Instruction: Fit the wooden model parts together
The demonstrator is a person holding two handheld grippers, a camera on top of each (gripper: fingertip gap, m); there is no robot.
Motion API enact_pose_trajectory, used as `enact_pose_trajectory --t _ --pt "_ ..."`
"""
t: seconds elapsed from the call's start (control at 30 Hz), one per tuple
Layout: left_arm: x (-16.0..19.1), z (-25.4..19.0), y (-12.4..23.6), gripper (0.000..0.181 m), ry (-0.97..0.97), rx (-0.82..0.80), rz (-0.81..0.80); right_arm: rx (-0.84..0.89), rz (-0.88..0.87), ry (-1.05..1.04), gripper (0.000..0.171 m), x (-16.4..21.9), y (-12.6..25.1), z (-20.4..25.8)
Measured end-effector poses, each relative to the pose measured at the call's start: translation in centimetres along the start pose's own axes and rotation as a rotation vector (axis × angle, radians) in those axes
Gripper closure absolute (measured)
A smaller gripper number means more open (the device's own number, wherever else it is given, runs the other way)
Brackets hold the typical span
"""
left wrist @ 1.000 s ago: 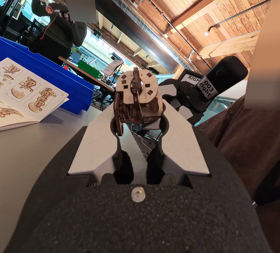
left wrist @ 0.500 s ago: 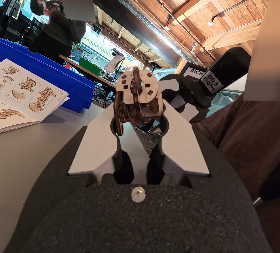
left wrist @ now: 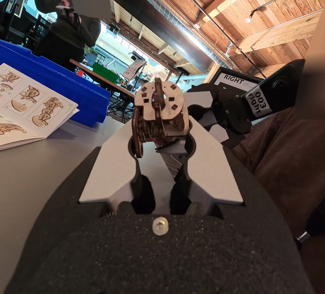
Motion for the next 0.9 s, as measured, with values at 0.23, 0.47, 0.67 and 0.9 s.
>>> enact_pose_trajectory --t 0.23,0.47,0.67,0.9 --pt "0.1 0.6 0.0 0.133 0.021 -0.049 -0.028 0.059 0.031 -0.015 0.136 0.4 -0.4 0.0" --pt "0.1 0.7 0.0 0.133 0.034 -0.056 -0.041 0.054 0.033 0.004 0.136 0.4 -0.5 -0.1" --pt "0.2 1.0 0.1 0.133 0.034 -0.085 -0.037 0.060 0.044 -0.014 0.134 0.5 -0.7 -0.1" --pt "0.3 1.5 0.2 0.133 0.049 -0.125 -0.055 0.162 0.081 -0.004 0.133 0.6 -1.3 -0.1"
Point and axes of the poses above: each gripper's, where its closed fingertips meet, y back along the fingers, x out of its underside, z = x × y across the jaws, the point moved 4 cm from there along y, back along the fingers, and after that the axes turned 7 degrees about x, right-handed, at the moved point
